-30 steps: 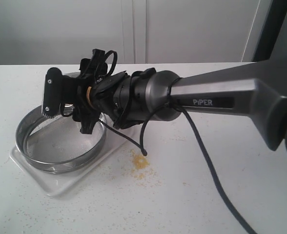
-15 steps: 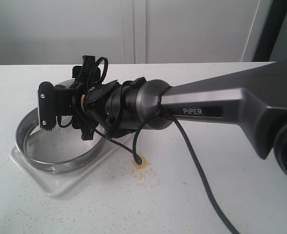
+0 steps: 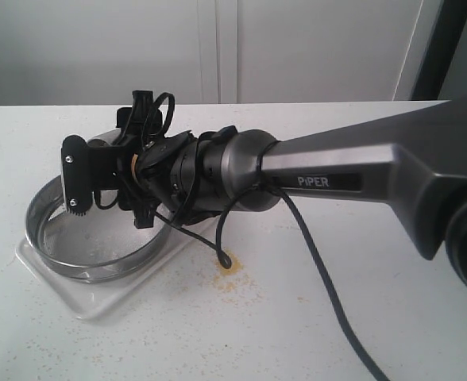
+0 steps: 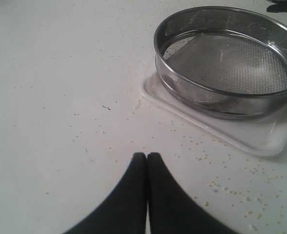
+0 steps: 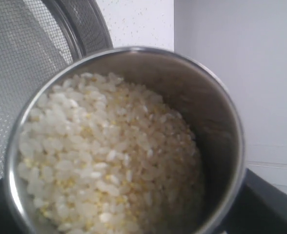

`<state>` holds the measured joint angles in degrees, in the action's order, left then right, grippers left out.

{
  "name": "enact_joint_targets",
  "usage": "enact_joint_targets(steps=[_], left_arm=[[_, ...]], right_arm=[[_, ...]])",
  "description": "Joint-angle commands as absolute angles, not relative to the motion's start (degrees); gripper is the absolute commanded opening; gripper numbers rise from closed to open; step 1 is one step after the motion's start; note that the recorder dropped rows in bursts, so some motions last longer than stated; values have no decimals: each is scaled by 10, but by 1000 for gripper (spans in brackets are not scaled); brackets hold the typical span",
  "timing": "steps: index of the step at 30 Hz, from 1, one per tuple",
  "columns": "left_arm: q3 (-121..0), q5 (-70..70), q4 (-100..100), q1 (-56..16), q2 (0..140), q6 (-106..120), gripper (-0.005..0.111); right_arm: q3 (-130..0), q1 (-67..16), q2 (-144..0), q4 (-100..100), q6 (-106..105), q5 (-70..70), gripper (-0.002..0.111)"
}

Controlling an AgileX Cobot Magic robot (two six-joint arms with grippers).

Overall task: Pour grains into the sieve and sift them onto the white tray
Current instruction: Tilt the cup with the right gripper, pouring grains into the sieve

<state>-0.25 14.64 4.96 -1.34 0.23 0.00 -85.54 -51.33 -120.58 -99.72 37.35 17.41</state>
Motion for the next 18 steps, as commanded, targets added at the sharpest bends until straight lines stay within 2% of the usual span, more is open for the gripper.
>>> enact_joint_targets(steps=[1,18], left_arm=[[0,146,53,-13,0,0,0],[0,146,53,-13,0,0,0]], right_arm=[[-862,-515,-1202,-999,342,188,0],[-862,-515,-1202,-999,281,209,0]])
